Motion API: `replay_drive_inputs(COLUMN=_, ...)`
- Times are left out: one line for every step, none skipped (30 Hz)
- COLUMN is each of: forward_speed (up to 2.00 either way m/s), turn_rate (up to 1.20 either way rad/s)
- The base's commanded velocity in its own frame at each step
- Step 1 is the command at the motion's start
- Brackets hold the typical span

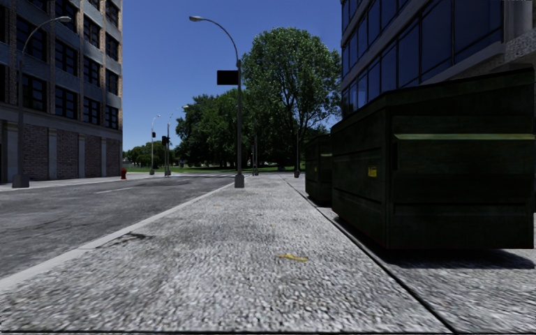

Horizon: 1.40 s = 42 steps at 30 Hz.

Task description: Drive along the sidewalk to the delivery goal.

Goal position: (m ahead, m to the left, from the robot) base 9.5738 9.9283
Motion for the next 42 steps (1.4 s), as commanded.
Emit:
replay_drive_inputs(forward_speed=2.00, turn_rate=0.00)
replay_drive_inputs(forward_speed=2.00, turn_rate=0.00)
replay_drive_inputs(forward_speed=2.00, turn_rate=0.00)
replay_drive_inputs(forward_speed=2.00, turn_rate=0.00)
replay_drive_inputs(forward_speed=2.00, turn_rate=0.00)
replay_drive_inputs(forward_speed=2.00, turn_rate=0.00)
replay_drive_inputs(forward_speed=2.00, turn_rate=0.00)
replay_drive_inputs(forward_speed=2.00, turn_rate=0.00)
replay_drive_inputs(forward_speed=2.00, turn_rate=0.00)
replay_drive_inputs(forward_speed=2.00, turn_rate=0.00)
replay_drive_inputs(forward_speed=2.00, turn_rate=0.00)
replay_drive_inputs(forward_speed=2.00, turn_rate=0.00)
replay_drive_inputs(forward_speed=2.00, turn_rate=0.00)
replay_drive_inputs(forward_speed=2.00, turn_rate=0.00)
replay_drive_inputs(forward_speed=2.00, turn_rate=0.00)
replay_drive_inputs(forward_speed=2.00, turn_rate=0.00)
replay_drive_inputs(forward_speed=2.00, turn_rate=0.00)
replay_drive_inputs(forward_speed=2.00, turn_rate=0.00)
replay_drive_inputs(forward_speed=2.00, turn_rate=0.00)
replay_drive_inputs(forward_speed=2.00, turn_rate=0.00)
replay_drive_inputs(forward_speed=2.00, turn_rate=0.00)
replay_drive_inputs(forward_speed=2.00, turn_rate=0.00)
replay_drive_inputs(forward_speed=2.00, turn_rate=0.00)
replay_drive_inputs(forward_speed=2.00, turn_rate=0.00)
replay_drive_inputs(forward_speed=2.00, turn_rate=0.00)
replay_drive_inputs(forward_speed=2.00, turn_rate=0.00)
replay_drive_inputs(forward_speed=2.00, turn_rate=0.00)
replay_drive_inputs(forward_speed=2.00, turn_rate=0.00)
replay_drive_inputs(forward_speed=2.00, turn_rate=0.00)
replay_drive_inputs(forward_speed=2.00, turn_rate=0.00)
replay_drive_inputs(forward_speed=2.00, turn_rate=0.00)
replay_drive_inputs(forward_speed=2.00, turn_rate=0.00)
replay_drive_inputs(forward_speed=2.00, turn_rate=0.00)
replay_drive_inputs(forward_speed=2.00, turn_rate=0.00)
replay_drive_inputs(forward_speed=2.00, turn_rate=0.00)
replay_drive_inputs(forward_speed=2.00, turn_rate=0.00)
replay_drive_inputs(forward_speed=2.00, turn_rate=0.00)
replay_drive_inputs(forward_speed=2.00, turn_rate=0.00)
replay_drive_inputs(forward_speed=2.00, turn_rate=0.00)
replay_drive_inputs(forward_speed=2.00, turn_rate=0.00)
replay_drive_inputs(forward_speed=2.00, turn_rate=0.00)
replay_drive_inputs(forward_speed=2.00, turn_rate=0.00)
